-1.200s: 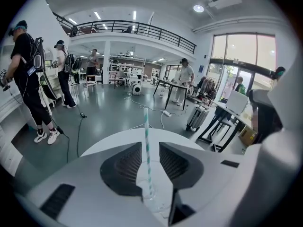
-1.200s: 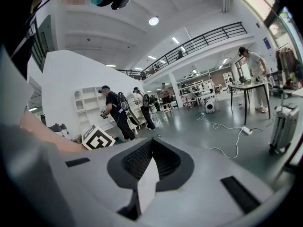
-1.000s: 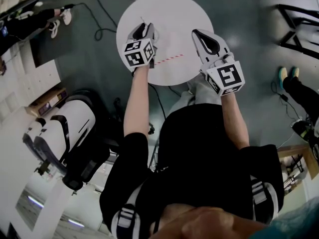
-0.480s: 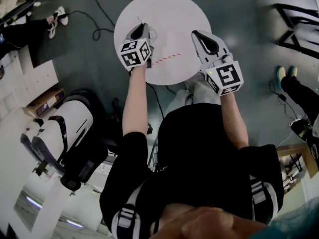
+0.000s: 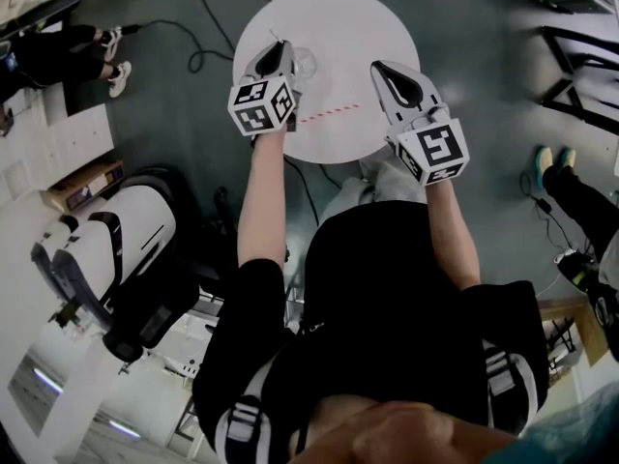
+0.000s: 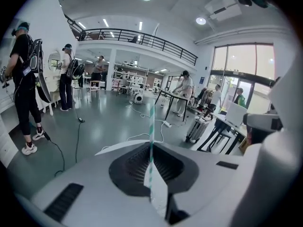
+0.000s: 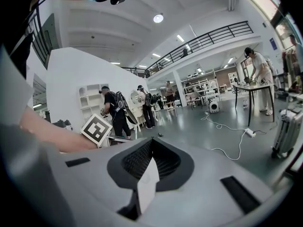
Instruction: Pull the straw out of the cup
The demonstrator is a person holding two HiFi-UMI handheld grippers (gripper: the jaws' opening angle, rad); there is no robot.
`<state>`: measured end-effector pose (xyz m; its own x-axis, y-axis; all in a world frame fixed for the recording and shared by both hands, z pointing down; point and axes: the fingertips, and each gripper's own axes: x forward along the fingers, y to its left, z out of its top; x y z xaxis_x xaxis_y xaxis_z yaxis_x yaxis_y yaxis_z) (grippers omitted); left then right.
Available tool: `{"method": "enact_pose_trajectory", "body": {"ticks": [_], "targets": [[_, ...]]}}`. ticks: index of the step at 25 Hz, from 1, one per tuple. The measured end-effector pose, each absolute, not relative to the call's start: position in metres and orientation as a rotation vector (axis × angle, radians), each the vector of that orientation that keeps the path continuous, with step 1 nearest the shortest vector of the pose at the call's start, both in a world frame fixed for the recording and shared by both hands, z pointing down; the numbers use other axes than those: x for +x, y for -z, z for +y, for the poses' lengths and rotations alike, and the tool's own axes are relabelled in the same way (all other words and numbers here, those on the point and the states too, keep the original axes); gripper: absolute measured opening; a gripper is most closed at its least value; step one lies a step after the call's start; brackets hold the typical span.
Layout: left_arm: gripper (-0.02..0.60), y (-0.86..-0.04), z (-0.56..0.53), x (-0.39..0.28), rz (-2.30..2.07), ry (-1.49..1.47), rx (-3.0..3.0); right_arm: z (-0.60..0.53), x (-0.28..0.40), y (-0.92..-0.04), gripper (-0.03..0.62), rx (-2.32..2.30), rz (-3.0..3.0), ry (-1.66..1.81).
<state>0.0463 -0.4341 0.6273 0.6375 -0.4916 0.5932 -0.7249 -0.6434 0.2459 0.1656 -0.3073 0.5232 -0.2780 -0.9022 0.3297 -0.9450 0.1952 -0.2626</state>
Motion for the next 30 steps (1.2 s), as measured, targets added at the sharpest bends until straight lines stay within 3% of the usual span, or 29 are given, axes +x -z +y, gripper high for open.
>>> {"method": "enact_pose_trajectory", "body": {"ticks": [30], "targets": [[0.026, -0.436, -0.41, -0.017, -1.203, -0.09, 2.621, -0.354, 0.101, -0.431, 0.017, 1.645, -2.583, -0.282]]}}
